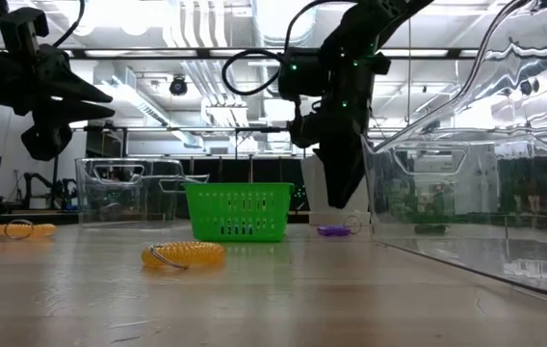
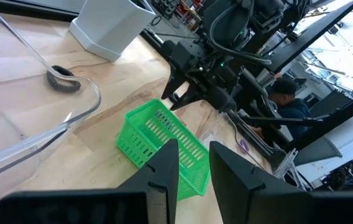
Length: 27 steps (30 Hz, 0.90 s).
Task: Sort spring keychains
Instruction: Put the top purple spring keychain into the green bin
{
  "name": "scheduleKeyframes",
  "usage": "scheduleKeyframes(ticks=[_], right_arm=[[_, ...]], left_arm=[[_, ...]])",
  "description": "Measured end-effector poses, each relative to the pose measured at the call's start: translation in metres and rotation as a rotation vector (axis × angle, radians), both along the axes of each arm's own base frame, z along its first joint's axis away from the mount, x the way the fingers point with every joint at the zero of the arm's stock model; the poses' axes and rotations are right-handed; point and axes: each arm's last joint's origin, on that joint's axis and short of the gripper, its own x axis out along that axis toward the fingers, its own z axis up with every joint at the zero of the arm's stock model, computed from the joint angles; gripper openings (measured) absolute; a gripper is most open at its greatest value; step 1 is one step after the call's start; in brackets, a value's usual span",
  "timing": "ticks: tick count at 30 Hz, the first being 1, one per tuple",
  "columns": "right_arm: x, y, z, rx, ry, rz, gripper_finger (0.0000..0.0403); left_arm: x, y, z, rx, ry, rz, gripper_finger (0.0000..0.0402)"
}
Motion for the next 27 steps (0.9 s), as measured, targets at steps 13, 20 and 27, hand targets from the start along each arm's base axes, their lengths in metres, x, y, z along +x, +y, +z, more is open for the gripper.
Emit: scheduleKeyframes(ticks=[13, 20, 27], right_arm=[[-0.004, -0.001, -0.013, -0.027, -0.005, -0.098, 0.0149], [-0.003, -0.002, -0.016, -0.058, -0.024, -0.147, 0.0153], [0.0, -0.003, -0.027, -0.056, 0.0, -0.176, 0.0152]], left_arm=[[0.0, 0.0, 0.0, -0.01, -0.002, 0.002, 0.0083], [0.0, 0.0, 0.0, -0.01, -0.002, 0.002, 0.0083], [0.0, 0.0, 0.0, -0.018, -0.004, 0.003, 0.0083]])
